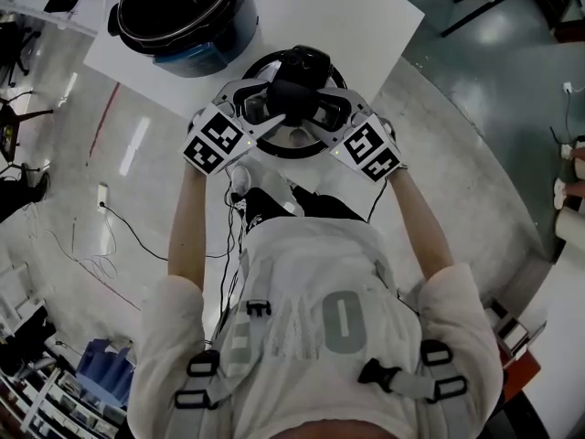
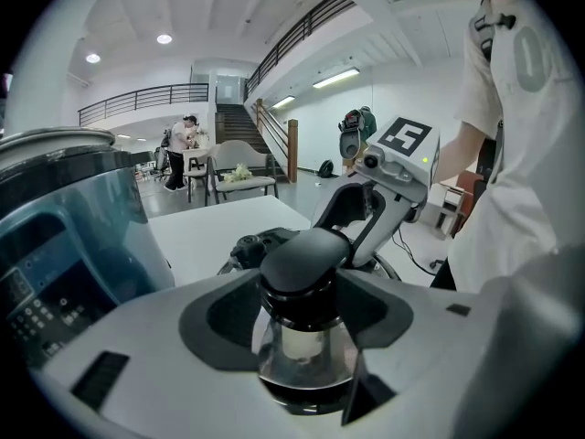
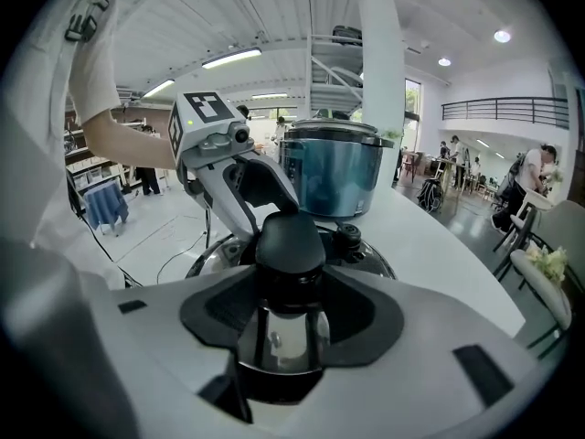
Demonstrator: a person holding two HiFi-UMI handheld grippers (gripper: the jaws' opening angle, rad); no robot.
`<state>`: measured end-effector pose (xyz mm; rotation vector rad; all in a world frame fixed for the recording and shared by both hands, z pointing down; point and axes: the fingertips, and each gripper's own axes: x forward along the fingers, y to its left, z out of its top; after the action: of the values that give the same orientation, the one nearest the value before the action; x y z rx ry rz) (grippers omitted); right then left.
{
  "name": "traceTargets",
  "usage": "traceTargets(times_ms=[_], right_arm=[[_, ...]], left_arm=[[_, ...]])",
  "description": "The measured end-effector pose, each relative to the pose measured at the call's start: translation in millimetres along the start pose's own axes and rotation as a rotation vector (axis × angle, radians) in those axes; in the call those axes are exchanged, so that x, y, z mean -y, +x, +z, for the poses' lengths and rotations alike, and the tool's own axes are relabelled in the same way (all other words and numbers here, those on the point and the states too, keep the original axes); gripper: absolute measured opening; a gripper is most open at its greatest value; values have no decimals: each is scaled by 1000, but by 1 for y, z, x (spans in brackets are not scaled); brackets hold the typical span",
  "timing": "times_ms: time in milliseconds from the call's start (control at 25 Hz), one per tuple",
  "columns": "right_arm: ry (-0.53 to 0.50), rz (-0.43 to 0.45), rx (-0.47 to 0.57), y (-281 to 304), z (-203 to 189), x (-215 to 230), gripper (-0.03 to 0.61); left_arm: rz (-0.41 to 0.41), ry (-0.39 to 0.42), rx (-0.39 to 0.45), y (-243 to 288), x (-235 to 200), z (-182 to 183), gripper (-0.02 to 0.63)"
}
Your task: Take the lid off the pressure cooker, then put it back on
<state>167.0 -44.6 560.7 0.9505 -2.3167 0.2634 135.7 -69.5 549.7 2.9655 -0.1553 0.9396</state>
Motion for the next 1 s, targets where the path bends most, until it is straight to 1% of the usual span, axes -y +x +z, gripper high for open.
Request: traceTargets(times_ms=[120, 280, 440, 560, 680, 800, 920, 1000], right_arm=[[-10, -2, -17, 2, -6, -2, 219], [-10, -4, -8, 2, -6, -1, 221], [-11, -6, -12, 3, -7, 0, 225], [-4, 4, -36, 5, -7, 0, 229], [14, 14, -2, -2, 0, 2, 247], [29, 9, 55, -16, 21, 9, 273], [-1, -50, 103, -34, 49, 24, 276], [-10, -96, 149, -46, 73, 37, 278]], left_arm=[[1, 7, -3, 2, 3, -2, 259], [0, -7, 6, 3, 2, -2, 261], [-5, -55, 6, 5, 2, -5, 261], [12, -85, 9, 3, -1, -8, 264], [42, -74, 25, -2, -6, -3, 264], [81, -38, 47, -18, -16, 15, 264], [159, 2, 93, -43, -29, 45, 264], [229, 24, 138, -63, -38, 71, 262]])
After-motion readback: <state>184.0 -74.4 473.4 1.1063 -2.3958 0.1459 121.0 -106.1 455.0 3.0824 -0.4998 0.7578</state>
